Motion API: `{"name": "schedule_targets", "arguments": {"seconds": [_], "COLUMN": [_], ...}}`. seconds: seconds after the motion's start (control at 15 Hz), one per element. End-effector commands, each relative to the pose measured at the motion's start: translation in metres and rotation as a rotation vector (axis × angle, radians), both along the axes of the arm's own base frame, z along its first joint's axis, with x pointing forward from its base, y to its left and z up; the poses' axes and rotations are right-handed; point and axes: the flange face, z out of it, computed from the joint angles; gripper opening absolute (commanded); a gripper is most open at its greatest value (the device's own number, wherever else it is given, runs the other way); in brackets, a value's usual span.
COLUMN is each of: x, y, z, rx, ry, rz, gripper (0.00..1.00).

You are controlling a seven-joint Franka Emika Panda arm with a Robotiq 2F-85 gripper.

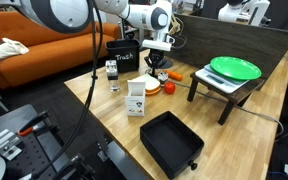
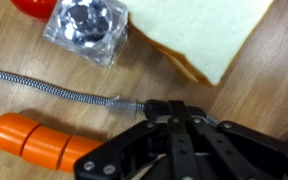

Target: Switch off the lamp

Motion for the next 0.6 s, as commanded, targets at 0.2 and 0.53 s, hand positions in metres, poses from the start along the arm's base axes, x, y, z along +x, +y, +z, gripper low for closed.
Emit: {"name": "schedule_targets", "arguments": {"seconds": [0.2,0.53], "x": [0.005,0.013], "y": [-0.001,-0.005], "z": [0.010,0.041], "rx": [-0.020,-0.029], "ry": [-0.017,-0.073], "rz": [0.016,-0.010], "gripper": [0.00,0.00]}}
